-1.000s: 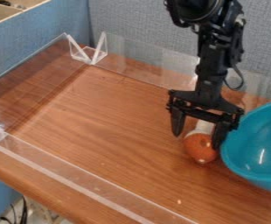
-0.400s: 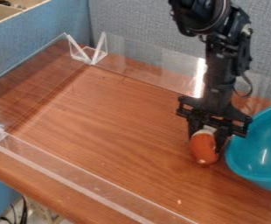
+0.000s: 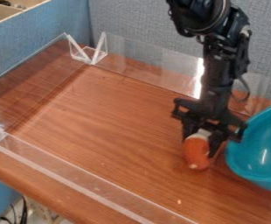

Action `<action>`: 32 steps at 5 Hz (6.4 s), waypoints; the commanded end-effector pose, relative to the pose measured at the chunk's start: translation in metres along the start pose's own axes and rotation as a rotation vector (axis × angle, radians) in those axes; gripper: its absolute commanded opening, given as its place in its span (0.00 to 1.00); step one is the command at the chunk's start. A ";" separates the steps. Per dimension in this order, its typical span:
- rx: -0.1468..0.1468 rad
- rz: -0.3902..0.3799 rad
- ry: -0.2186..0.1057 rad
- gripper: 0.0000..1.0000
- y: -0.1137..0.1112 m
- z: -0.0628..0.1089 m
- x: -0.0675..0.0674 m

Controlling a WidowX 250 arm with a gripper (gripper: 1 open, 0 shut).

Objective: Put the mushroom in the blue bowl

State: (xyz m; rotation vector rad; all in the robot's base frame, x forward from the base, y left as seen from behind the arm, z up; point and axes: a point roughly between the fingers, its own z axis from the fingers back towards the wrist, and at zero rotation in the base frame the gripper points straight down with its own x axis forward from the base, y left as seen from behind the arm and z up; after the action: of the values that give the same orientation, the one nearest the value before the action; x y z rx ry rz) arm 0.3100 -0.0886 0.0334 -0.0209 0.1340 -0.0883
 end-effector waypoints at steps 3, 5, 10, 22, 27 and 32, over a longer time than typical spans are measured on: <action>-0.007 -0.073 -0.077 0.00 0.001 0.040 -0.009; -0.001 -0.097 -0.072 0.00 0.022 0.045 -0.009; 0.006 -0.214 -0.071 0.00 0.002 0.035 0.014; -0.012 -0.710 -0.199 0.00 -0.046 0.106 0.004; -0.036 -0.752 -0.199 0.00 -0.063 0.076 0.017; -0.060 -0.673 -0.173 0.00 -0.067 0.053 0.036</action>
State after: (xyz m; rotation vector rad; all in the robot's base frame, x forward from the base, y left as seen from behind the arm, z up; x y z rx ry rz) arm 0.3372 -0.1522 0.0579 -0.1337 0.0331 -0.7464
